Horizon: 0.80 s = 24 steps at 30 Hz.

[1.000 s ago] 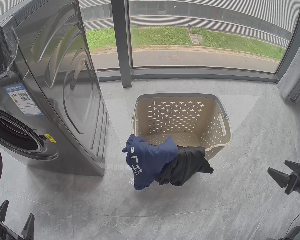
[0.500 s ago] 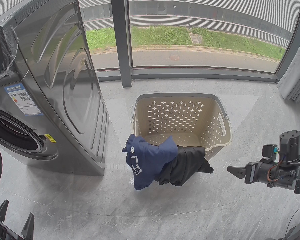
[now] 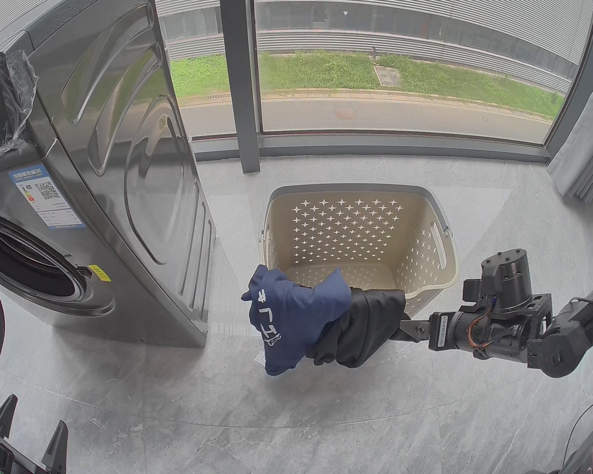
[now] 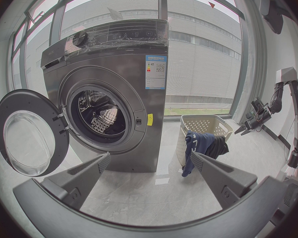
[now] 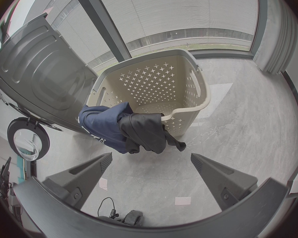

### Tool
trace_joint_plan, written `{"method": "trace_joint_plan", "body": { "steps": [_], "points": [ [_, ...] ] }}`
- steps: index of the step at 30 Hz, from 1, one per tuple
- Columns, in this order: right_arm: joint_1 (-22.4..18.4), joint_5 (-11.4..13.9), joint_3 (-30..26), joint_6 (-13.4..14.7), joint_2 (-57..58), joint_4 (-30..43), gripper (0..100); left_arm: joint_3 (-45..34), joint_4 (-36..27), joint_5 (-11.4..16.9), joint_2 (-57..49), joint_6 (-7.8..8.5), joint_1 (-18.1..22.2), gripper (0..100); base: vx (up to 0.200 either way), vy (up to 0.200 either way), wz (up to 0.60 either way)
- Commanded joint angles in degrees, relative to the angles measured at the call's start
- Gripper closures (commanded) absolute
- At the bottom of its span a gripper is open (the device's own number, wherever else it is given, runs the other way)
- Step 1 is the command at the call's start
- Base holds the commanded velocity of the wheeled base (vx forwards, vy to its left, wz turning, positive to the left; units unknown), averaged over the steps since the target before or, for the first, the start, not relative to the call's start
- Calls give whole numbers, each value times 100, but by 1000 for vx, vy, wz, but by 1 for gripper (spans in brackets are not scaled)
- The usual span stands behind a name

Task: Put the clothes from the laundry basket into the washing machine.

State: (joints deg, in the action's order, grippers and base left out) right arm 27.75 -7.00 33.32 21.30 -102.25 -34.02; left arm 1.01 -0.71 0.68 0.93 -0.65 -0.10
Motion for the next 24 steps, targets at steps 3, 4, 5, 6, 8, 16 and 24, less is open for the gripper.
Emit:
{"method": "trace_joint_plan", "body": {
  "steps": [3, 4, 5, 6, 8, 16, 24],
  "points": [
    [205, -56, 659, 331, -831, 1, 0, -75, 0, 2, -40, -6, 1, 0, 0, 0, 0],
    [231, -56, 746, 402, -893, 1, 0, -75, 0, 2, -40, -6, 1, 0, 0, 0, 0],
    [266, -65, 869, 516, -989, 10, 0, -75, 0, 2, -40, -6, 1, 0, 0, 0, 0],
    [266, -65, 869, 516, -989, 10, 0, -75, 0, 2, -40, -6, 1, 0, 0, 0, 0],
    [354, -65, 1089, 692, -1200, 10, 0, -75, 0, 2, -40, -6, 1, 0, 0, 0, 0],
    [337, -65, 1353, 709, -1719, 10, 0, -75, 0, 2, -40, -6, 1, 0, 0, 0, 0],
    [293, -74, 1863, 920, -2422, 1, 0, -75, 0, -7, -40, -14, 1, 0, 0, 0, 0]
  ]
}}
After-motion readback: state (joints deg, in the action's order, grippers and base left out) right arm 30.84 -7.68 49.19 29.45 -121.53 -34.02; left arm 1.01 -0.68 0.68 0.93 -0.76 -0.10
